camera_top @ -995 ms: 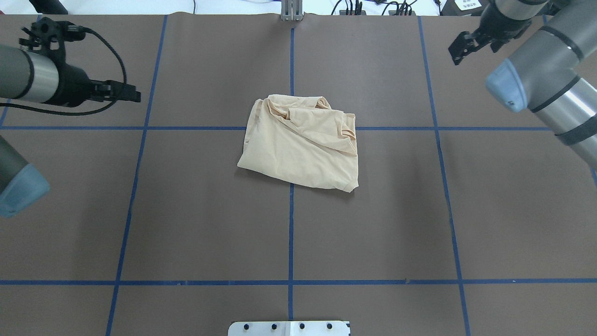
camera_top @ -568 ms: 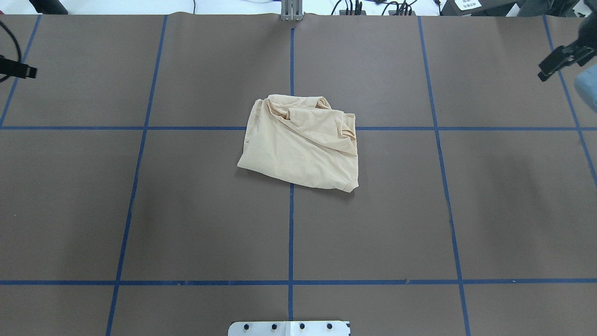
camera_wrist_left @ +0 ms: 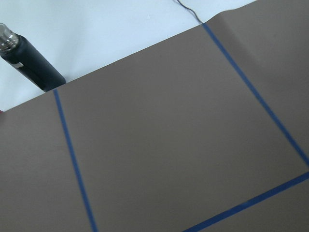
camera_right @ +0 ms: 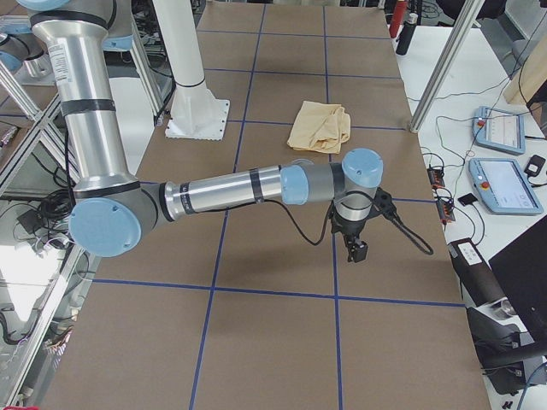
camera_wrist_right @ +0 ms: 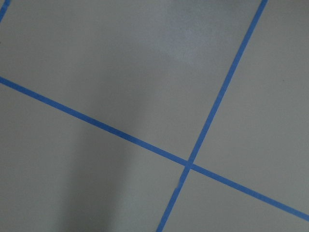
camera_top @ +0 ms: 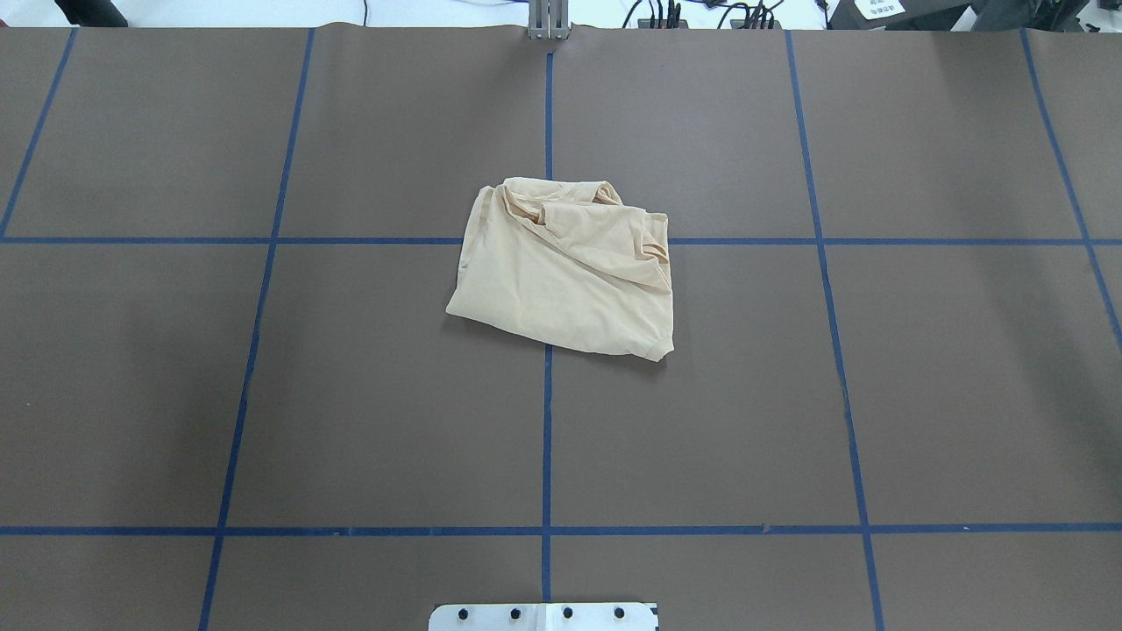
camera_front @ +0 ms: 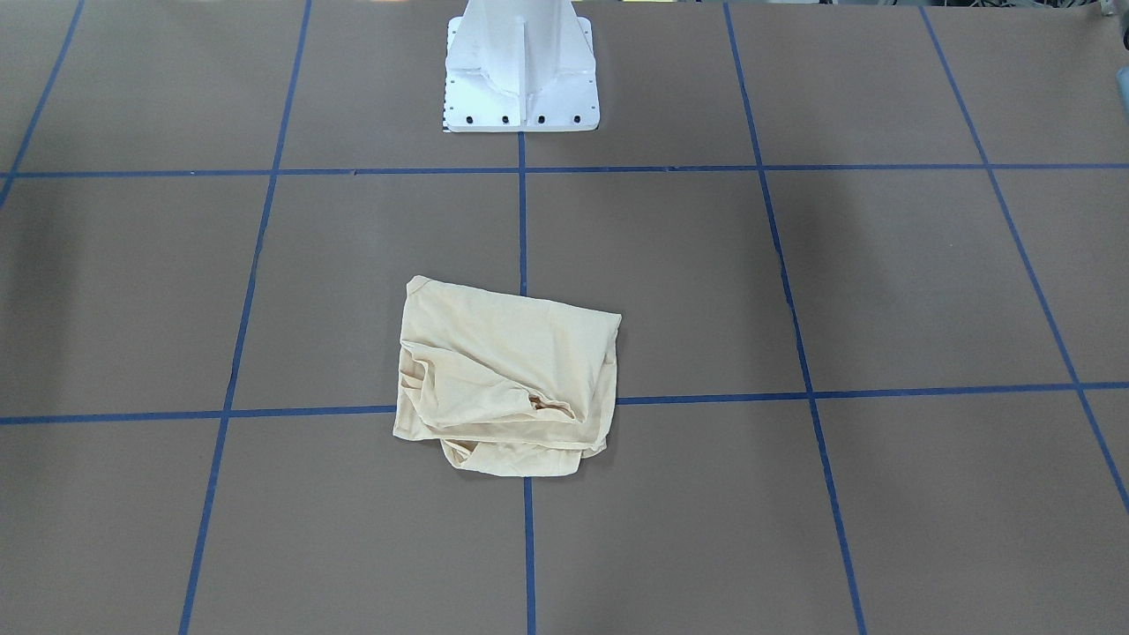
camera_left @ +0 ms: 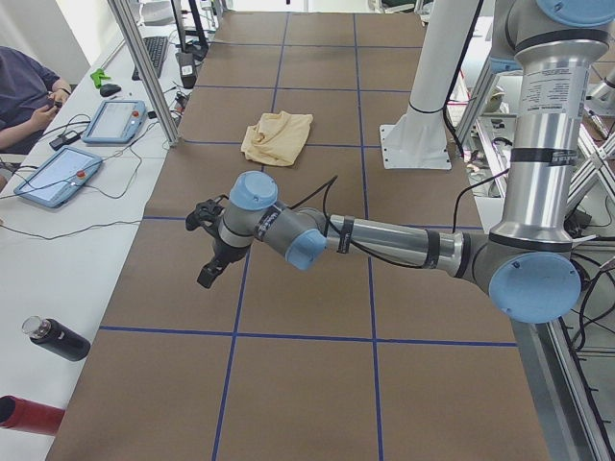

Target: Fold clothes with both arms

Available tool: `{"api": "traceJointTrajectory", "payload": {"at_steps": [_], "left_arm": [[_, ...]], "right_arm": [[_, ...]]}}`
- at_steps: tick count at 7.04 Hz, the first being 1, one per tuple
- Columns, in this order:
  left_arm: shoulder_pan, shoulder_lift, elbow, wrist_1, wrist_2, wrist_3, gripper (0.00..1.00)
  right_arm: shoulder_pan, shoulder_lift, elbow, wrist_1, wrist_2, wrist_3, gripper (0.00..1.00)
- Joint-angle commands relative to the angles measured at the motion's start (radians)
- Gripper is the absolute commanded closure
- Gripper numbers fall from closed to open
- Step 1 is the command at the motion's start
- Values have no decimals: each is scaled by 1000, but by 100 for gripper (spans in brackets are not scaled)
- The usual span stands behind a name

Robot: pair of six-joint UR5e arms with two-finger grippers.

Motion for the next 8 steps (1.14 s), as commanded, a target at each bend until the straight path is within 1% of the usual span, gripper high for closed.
{"api": "traceJointTrajectory", "payload": {"at_steps": [1, 2, 3, 4, 5, 6, 7, 8], "left_arm": [[-52, 3, 42, 106, 3, 79, 0], [-64, -10, 38, 239, 3, 186, 0], [-69, -39, 32, 376, 3, 196, 0], [-69, -63, 41, 500, -2, 198, 0], [-67, -66, 30, 609, -9, 199, 0], [-67, -68, 24, 667, -117, 190, 0], [-67, -65, 30, 669, -212, 187, 0], [-67, -57, 26, 664, -215, 187, 0]], "right_arm": [[15, -13, -77, 26, -95, -6, 0], [15, -8, -110, 23, -101, -3, 0], [13, -5, -111, 18, -96, -2, 0], [13, -7, -114, -20, -58, 1, 0], [13, -7, -116, -58, 3, 1, 0], [15, -11, -116, -66, 13, 1, 0], [13, -8, -116, -112, 29, 1, 0], [13, -17, -119, -114, 28, 10, 0]]}}
